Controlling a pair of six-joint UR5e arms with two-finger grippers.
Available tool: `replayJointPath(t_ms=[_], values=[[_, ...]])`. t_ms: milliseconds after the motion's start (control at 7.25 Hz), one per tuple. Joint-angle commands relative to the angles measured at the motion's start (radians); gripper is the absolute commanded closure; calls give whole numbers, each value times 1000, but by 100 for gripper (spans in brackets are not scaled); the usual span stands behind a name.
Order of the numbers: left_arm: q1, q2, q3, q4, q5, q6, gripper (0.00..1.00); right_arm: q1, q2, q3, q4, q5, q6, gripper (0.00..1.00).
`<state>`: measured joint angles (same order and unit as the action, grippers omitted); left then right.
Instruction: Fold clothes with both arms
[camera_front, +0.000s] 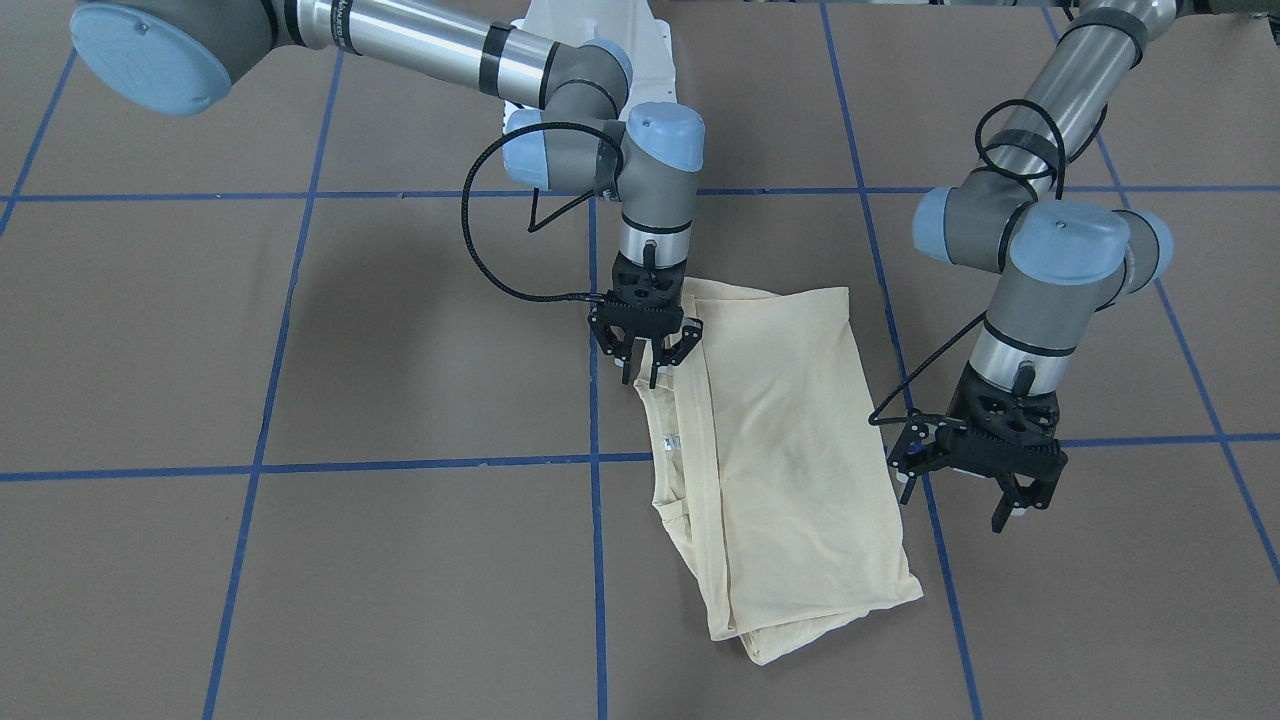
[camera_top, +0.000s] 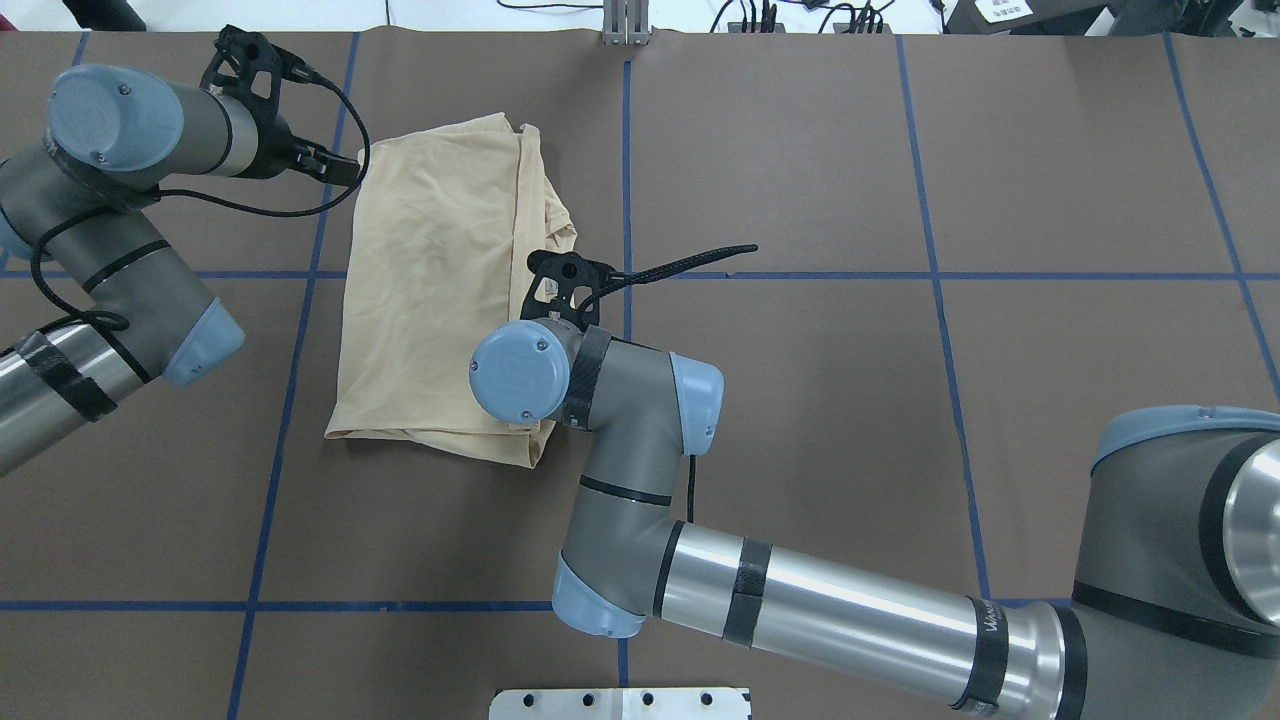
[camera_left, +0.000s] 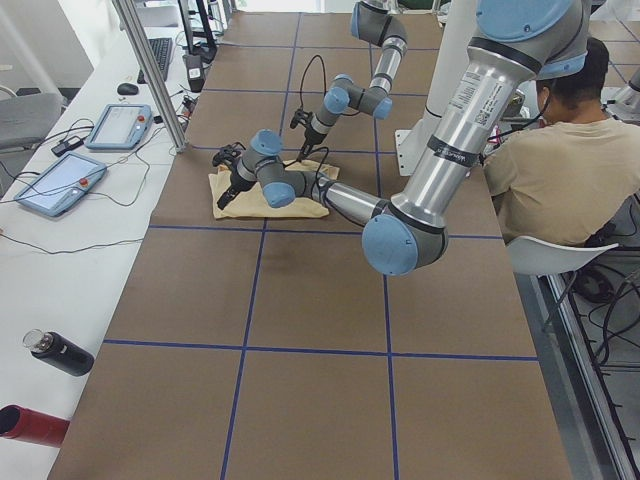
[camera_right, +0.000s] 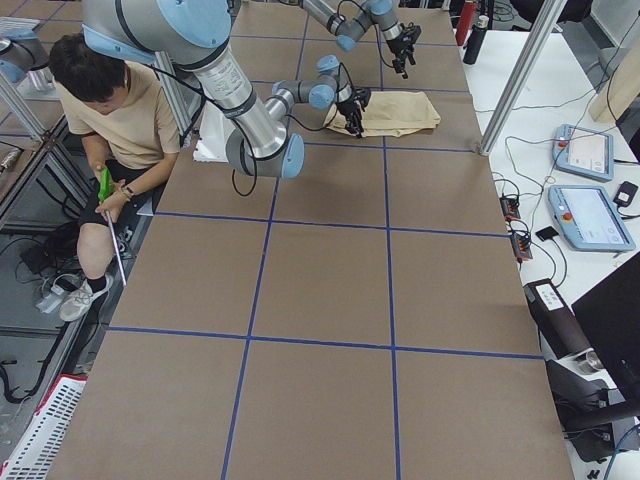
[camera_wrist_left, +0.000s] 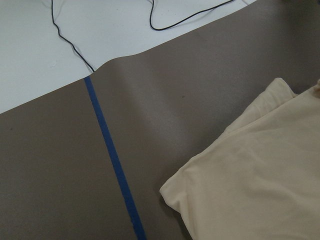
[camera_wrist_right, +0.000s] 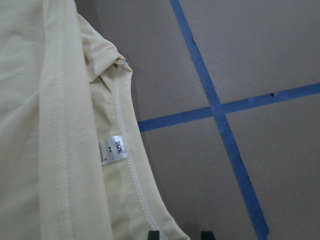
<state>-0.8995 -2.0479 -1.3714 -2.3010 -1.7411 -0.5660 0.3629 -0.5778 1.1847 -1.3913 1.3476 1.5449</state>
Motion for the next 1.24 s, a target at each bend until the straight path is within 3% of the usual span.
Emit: replayJointPath(t_ms=[0, 276, 414, 689, 827, 1103], values=[[-1, 0, -2, 0, 0, 0, 0, -2, 3, -2, 0, -2, 3, 100], [-1, 0, -2, 0, 0, 0, 0, 1, 3, 51, -5, 7, 8, 100], [1, 0, -2, 0, 0, 0, 0, 1, -76, 144, -6, 8, 0, 100], [-1, 0, -2, 0, 0, -2, 0, -30, -383, 493, -8, 16, -6, 100], [1, 3, -8, 0, 0, -2, 0, -63, -481, 594, -6, 9, -6, 100], [1, 3, -11, 0, 0, -2, 0, -106, -507, 613, -6, -37, -2, 100]])
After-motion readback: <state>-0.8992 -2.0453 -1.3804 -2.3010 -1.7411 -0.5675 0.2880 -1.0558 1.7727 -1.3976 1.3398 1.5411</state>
